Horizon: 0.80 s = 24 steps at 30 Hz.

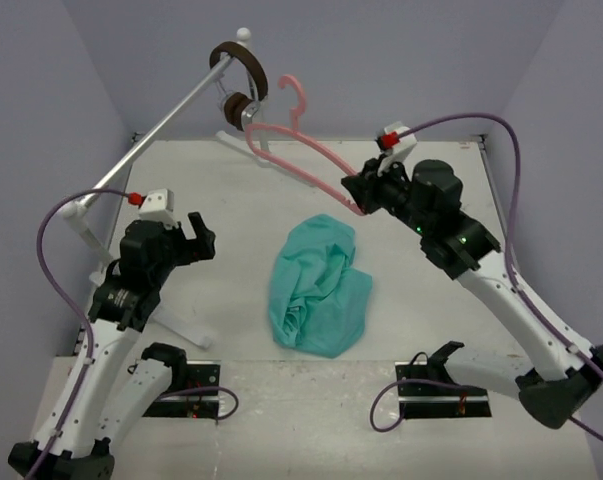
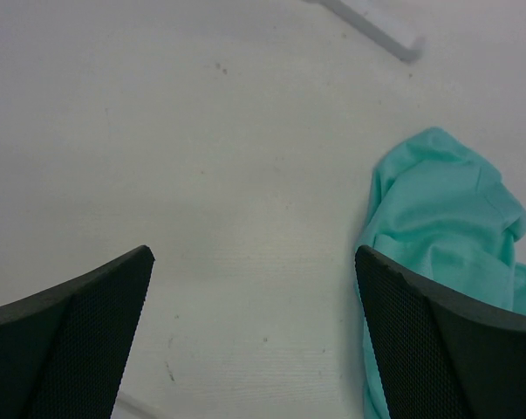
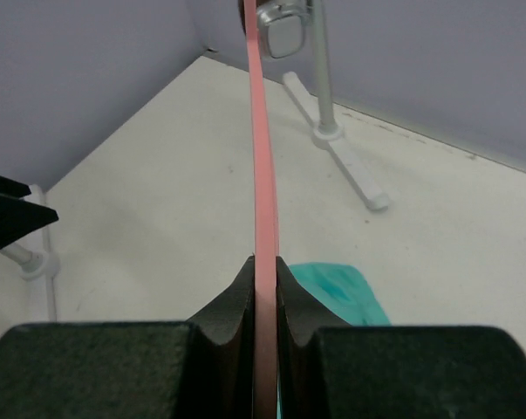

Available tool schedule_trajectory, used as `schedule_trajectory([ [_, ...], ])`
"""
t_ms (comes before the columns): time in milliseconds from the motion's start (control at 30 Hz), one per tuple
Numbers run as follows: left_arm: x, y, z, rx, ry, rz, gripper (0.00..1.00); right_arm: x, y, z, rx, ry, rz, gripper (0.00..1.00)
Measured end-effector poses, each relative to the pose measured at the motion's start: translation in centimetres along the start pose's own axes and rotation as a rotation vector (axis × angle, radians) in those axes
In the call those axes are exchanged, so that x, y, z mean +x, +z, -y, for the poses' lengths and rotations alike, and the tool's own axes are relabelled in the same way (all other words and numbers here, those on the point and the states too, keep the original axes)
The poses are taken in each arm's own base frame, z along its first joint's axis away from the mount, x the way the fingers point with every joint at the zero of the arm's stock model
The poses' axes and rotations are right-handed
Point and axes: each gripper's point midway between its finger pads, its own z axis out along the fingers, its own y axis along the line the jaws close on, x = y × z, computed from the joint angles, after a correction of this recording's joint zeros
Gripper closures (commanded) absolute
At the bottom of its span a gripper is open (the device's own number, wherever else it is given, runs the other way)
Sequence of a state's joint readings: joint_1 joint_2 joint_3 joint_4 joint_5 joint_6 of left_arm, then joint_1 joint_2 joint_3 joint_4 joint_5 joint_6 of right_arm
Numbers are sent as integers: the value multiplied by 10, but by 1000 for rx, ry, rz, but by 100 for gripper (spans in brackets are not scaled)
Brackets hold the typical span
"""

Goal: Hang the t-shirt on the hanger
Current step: Pick up the hanger from the clothesline, then place the T-shirt on the hanger.

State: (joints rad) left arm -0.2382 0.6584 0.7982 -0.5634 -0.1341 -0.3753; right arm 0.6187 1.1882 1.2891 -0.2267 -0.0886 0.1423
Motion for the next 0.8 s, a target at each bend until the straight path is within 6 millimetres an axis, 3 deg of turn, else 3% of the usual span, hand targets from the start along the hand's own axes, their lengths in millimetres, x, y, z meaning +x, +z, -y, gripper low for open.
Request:
schedule_trajectory([
  [167,39,29,25,39,72,-189,1,-1,-82,17,132,57,68,100],
  [300,86,37,72,115,184,-342,7,4,-143,28,226,109,120,100],
  [400,122,28,107,171,262,-416,17,5,-182,37,296,136,157,100],
  [500,158,4,144,266,368,-464,29,11,-200,43,337,149,160,100],
  [600,197,-21,170,360,483,-520,34,24,-208,46,364,152,121,100],
  [667,217,-28,175,376,540,-549,34,32,-210,47,370,152,98,100],
  [800,235,-19,171,334,591,-564,35,47,-209,49,373,150,60,100],
])
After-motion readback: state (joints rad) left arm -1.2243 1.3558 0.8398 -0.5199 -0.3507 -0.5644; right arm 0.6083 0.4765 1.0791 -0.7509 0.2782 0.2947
